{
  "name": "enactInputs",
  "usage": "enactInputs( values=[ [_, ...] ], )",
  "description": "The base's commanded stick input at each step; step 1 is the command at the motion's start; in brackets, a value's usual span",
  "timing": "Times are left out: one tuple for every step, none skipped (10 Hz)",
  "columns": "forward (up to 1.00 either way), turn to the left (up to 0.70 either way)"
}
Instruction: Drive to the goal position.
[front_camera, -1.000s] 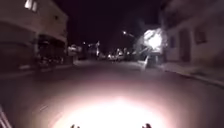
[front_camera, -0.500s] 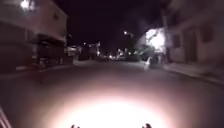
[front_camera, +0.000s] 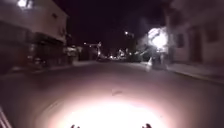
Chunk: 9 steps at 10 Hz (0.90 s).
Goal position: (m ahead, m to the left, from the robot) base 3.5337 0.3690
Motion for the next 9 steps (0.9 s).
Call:
enactInputs(
  values=[
    [0.85,0.0],
    [0.85,0.0],
    [0.85,0.0],
    [0.85,0.0],
    [0.85,0.0],
    [0.85,0.0],
    [0.85,0.0],
    [0.85,0.0],
    [0.85,-0.3]
  ],
)
